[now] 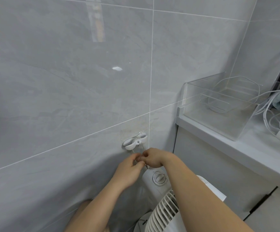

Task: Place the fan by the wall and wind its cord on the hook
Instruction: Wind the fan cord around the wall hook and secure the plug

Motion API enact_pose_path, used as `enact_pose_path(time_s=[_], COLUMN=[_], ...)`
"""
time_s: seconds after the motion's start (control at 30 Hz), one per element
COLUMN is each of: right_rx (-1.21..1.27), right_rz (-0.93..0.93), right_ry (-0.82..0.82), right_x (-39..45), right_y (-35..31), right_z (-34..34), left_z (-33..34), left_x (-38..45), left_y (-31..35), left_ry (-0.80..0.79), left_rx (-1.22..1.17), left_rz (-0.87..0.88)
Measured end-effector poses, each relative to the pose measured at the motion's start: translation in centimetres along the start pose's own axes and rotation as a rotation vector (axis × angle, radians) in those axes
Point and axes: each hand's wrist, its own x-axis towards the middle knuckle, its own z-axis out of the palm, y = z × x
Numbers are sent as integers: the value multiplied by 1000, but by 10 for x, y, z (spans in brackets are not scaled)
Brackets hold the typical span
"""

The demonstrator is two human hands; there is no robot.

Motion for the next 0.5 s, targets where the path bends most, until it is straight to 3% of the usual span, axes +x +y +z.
enact_pose_path(time_s=[0.07, 0.13, 0.27, 0.37, 0.5], right_rx=[7, 42, 195, 385, 440], right_rz=[7, 25, 99, 162, 193], right_ry=[-4, 16, 171, 227, 265], right_x=[0, 0, 2, 1, 4], right_y=[0, 0, 3, 7, 9], right_z=[0, -1, -9, -14, -13], left_z=[-4, -10, -15, -14, -9], left_x=[-9, -20, -22, -9, 2], left_y=[4, 13, 31, 25, 4], left_ry=[20, 172, 411, 384, 232], left_rx=[229, 469, 478, 557, 706], left_rz=[50, 190, 573, 686, 567])
